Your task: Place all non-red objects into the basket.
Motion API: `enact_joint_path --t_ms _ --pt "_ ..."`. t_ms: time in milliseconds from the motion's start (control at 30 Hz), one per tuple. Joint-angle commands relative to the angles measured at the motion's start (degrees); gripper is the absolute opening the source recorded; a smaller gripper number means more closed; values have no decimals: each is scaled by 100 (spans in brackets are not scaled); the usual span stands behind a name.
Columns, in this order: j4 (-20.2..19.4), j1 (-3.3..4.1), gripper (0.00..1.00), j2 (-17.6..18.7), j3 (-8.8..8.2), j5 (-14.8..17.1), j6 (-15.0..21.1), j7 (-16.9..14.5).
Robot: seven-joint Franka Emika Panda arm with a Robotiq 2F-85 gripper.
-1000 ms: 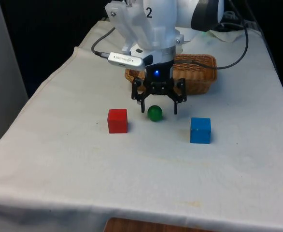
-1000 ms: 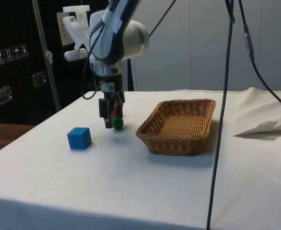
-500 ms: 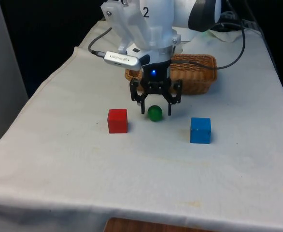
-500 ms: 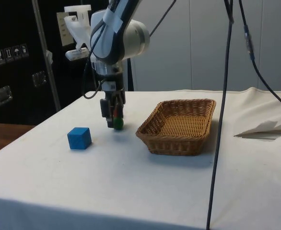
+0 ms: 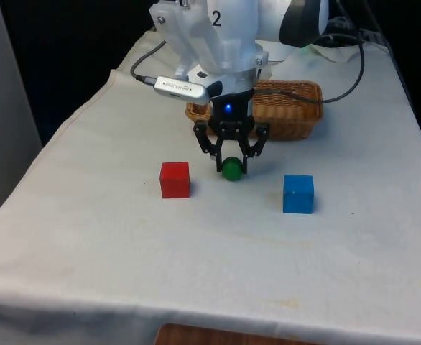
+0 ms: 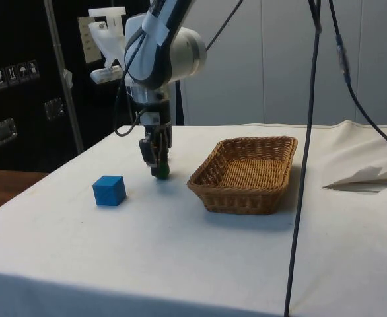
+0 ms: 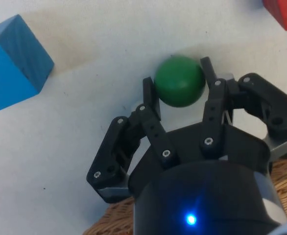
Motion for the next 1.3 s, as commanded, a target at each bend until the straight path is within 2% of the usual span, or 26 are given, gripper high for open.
enact_joint_path --t_ms 0,200,233,267,300,500,533,567,767,800,867,1133,1167,1267 --pt "0 -17 0 -29 11 6 -29 -29" --pt "-74 46 0 -315 -97 -69 -218 -17" --pt "-29 11 0 -298 -63 -29 -235 -40" --pt "-120 52 0 -424 -115 -97 -269 -17" --pt "-149 57 0 -470 -120 -115 -292 -17" --pt "-338 57 0 -819 -132 -246 -401 -23" --pt "-298 17 0 -756 -86 -189 -372 -40" --pt "-395 52 0 -922 -132 -292 -441 -23" --pt "-596 40 0 -1266 -132 -441 -550 -40" --pt "-567 17 0 -1232 -103 -390 -550 -52" --pt "-653 46 0 -1358 -138 -476 -573 -52" --pt "-940 34 0 -1788 -143 -630 -670 -132" --pt "-888 17 0 -1725 -115 -567 -665 -138" --pt "-1043 34 0 -1931 -143 -665 -699 -166"
